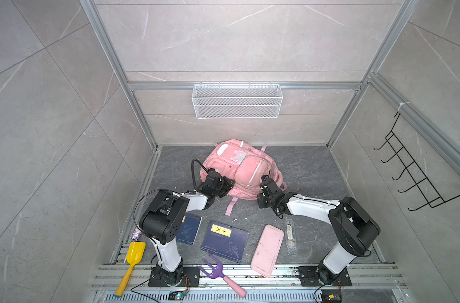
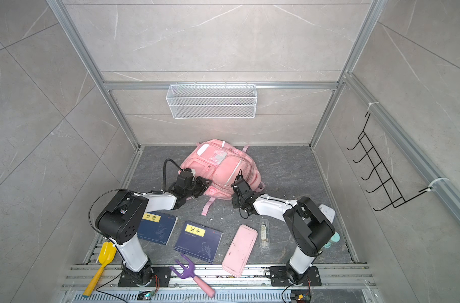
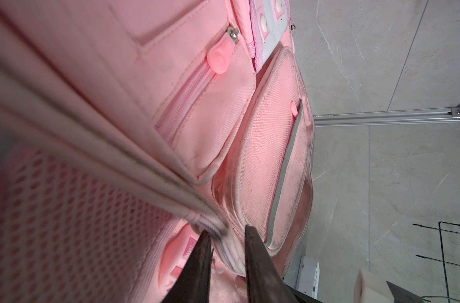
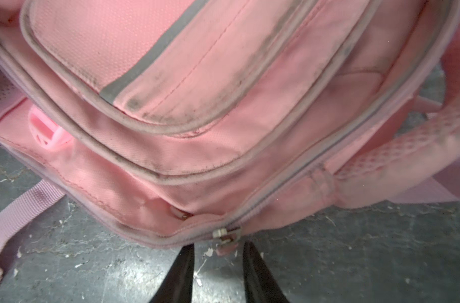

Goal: Pack books, pencil case, and school supplies into a backpack
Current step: Unzip the student bag at the center of the table.

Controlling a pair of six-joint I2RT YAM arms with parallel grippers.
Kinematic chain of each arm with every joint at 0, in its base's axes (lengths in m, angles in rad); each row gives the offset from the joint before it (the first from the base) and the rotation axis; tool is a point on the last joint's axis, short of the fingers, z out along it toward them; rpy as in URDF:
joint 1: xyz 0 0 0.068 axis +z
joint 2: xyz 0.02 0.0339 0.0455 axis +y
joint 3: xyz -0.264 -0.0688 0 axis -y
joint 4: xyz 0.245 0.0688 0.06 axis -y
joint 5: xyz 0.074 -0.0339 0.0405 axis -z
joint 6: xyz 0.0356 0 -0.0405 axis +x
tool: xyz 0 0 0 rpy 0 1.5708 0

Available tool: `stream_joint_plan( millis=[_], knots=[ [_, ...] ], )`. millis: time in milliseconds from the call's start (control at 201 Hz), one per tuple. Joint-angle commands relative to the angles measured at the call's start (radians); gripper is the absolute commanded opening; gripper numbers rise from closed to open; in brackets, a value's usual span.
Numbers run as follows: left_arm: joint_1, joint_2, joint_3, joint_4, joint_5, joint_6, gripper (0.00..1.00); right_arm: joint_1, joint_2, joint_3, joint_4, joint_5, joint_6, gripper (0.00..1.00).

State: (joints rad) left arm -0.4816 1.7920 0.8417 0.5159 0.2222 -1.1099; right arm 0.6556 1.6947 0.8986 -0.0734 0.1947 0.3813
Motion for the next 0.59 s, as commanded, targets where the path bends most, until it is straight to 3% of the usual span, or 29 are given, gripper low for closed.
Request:
stream_joint_plan(
  millis=[0,403,587],
  knots=[
    [0.003,-0.003,0.04,0.044,0.029,0.015,0.25,0.004,0.035,0.024,0.0,0.049,0.019,0.34],
    [0.003,-0.003,0.038,0.047,0.029,0.012,0.25,0.007,0.062,0.062,0.007,0.101,0.007,0.3],
    [0.002,0.007,0.043,0.054,0.033,0.004,0.25,0.01,0.059,0.062,0.002,0.108,0.002,0.2]
  ],
)
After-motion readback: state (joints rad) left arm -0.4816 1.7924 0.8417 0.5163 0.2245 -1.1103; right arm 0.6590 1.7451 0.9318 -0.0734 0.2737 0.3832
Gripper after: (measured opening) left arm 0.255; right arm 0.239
